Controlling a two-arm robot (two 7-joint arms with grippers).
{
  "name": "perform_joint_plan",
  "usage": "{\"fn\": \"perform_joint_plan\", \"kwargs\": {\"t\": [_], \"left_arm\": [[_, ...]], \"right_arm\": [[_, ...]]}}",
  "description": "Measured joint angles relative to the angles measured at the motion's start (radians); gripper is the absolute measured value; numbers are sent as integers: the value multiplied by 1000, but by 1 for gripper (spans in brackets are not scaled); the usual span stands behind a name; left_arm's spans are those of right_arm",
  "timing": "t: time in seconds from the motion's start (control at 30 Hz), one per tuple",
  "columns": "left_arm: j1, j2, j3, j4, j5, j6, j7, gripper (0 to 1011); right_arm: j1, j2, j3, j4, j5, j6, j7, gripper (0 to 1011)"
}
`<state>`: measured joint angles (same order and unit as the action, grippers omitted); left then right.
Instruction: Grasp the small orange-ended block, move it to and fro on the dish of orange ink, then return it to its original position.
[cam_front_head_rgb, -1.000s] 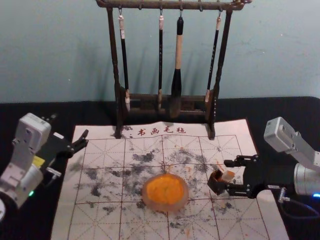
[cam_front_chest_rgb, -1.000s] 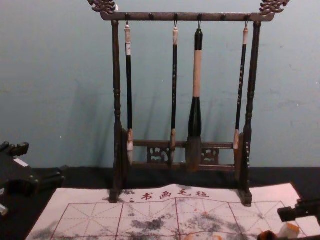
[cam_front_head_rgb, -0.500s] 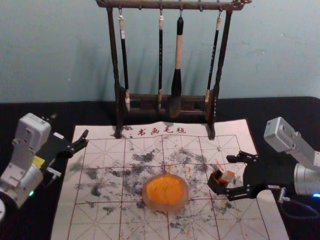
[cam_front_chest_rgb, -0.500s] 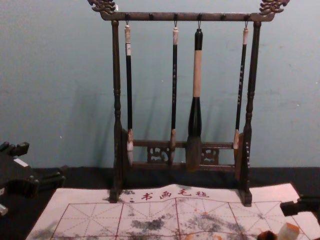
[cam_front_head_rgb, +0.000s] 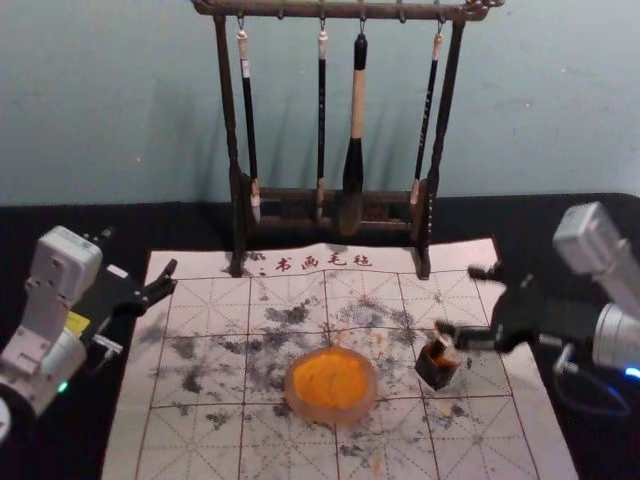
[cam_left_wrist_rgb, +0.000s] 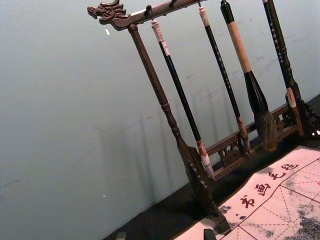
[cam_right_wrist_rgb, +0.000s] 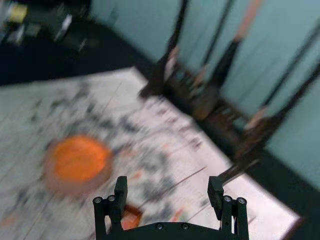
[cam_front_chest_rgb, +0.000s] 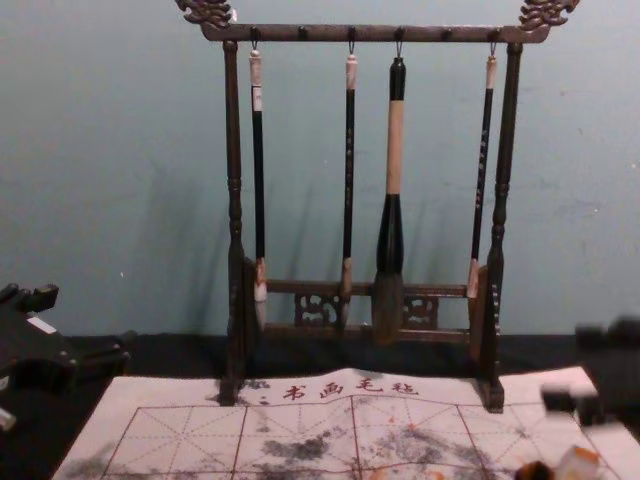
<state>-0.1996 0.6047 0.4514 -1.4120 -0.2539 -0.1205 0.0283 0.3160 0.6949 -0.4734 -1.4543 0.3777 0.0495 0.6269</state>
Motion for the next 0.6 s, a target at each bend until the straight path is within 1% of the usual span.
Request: {"fn": "perform_joint_plan", "kwargs": {"t": [0.03,0.13,0.17,0.2,0.23,0.27,0.33,0.37,0.43,0.5,0.57,0.6], "left_arm": [[0,0,0,0,0,0,0,1001],[0,0,0,0,0,0,0,1001],[0,0,0,0,0,0,0,1001],[0,0,0,0,0,0,0,1001],[0,0,0,0,0,0,0,1001],[0,0,0,0,0,0,0,1001],[0,0,0,0,0,0,0,1001],[0,0,0,0,0,0,0,1001],[0,0,0,0,0,0,0,1001],[0,0,0,0,0,0,0,1001],[0,0,0,0,0,0,0,1002],[0,0,0,0,0,0,0,1001]], "right_arm": [[-14,-11,29,-6,19,-16,-24,1000],[-34,-26,67,-14,45,-36,-58,1000],[-47,-37,94,-20,55,-47,-89,1000],[-54,-43,106,-23,56,-52,-107,1000],[-67,-54,129,-29,55,-60,-147,1000],[-67,-54,129,-29,55,-60,-147,1000],[-89,-72,155,-37,22,-73,-228,1000],[-96,-78,160,-38,8,-78,-252,1000],[-109,-87,165,-37,-22,-87,-296,1000],[-129,-102,167,-29,-69,-99,-357,1000],[-143,-112,165,-21,-110,-105,-401,1000],[-156,-120,160,-14,-151,-111,-442,1000]]}}
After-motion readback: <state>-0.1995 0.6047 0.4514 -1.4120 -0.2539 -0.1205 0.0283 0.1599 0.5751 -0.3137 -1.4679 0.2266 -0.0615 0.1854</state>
